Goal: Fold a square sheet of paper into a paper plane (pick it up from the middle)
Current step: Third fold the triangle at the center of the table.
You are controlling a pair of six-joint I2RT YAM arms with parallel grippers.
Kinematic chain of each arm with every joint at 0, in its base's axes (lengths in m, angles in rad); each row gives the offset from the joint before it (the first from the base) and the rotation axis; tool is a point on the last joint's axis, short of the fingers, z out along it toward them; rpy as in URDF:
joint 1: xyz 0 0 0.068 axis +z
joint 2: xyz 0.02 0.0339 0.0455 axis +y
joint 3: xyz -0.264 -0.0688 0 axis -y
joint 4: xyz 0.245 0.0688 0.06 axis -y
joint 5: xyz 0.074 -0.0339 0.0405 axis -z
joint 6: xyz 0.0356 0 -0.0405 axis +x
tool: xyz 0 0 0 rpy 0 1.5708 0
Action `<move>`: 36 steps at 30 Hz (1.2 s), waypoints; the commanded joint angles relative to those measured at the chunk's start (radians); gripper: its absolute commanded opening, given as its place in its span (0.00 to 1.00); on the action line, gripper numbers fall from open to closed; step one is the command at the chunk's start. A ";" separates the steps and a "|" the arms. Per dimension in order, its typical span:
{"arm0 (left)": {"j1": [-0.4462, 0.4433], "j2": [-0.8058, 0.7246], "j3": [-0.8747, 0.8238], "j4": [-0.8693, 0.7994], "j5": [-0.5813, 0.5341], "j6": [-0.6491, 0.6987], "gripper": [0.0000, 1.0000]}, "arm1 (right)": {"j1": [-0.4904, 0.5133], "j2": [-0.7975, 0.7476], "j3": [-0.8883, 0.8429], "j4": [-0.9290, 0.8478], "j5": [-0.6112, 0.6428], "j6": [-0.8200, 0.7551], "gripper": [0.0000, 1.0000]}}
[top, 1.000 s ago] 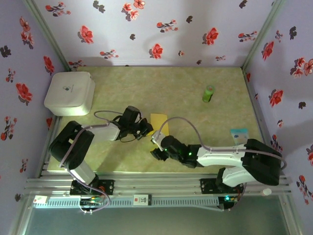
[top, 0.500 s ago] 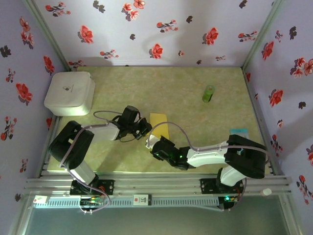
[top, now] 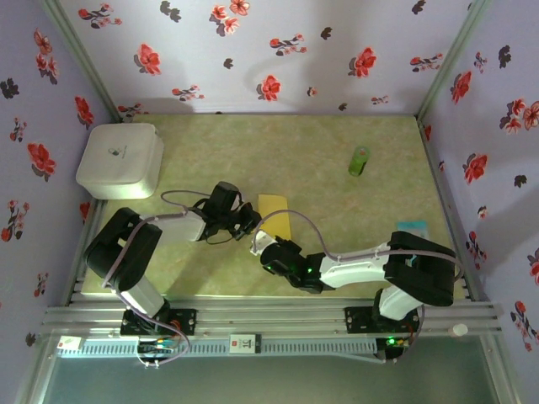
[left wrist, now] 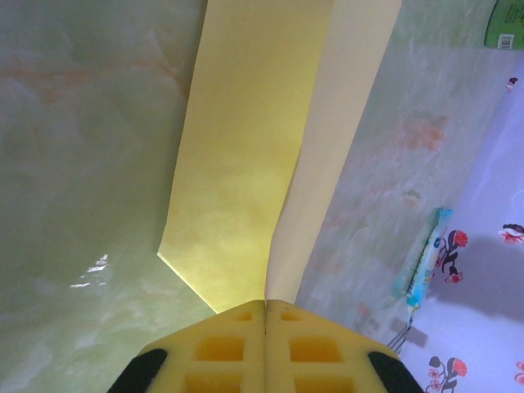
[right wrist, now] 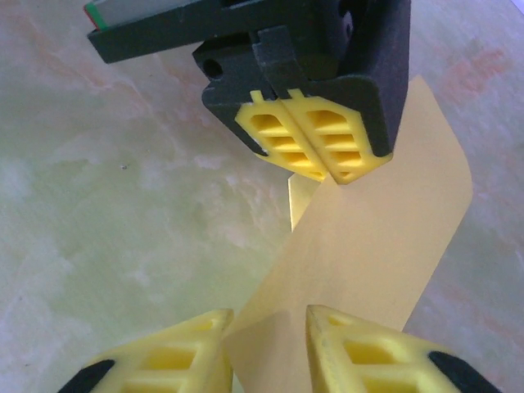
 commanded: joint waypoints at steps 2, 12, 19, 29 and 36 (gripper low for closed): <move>0.006 -0.019 -0.014 0.014 0.015 -0.020 0.00 | 0.008 -0.005 0.008 -0.015 0.035 0.022 0.23; 0.006 -0.018 -0.019 0.015 0.012 -0.022 0.00 | 0.008 -0.005 0.002 -0.004 0.042 0.039 0.12; 0.010 -0.023 -0.017 0.006 0.012 -0.013 0.00 | 0.006 -0.002 0.003 -0.014 0.057 0.061 0.00; 0.073 -0.139 0.032 -0.242 -0.062 0.137 0.39 | -0.082 -0.059 -0.030 0.014 -0.199 0.209 0.00; 0.121 -0.208 0.100 -0.379 -0.081 0.252 0.39 | -0.242 -0.060 -0.035 0.095 -0.629 0.429 0.00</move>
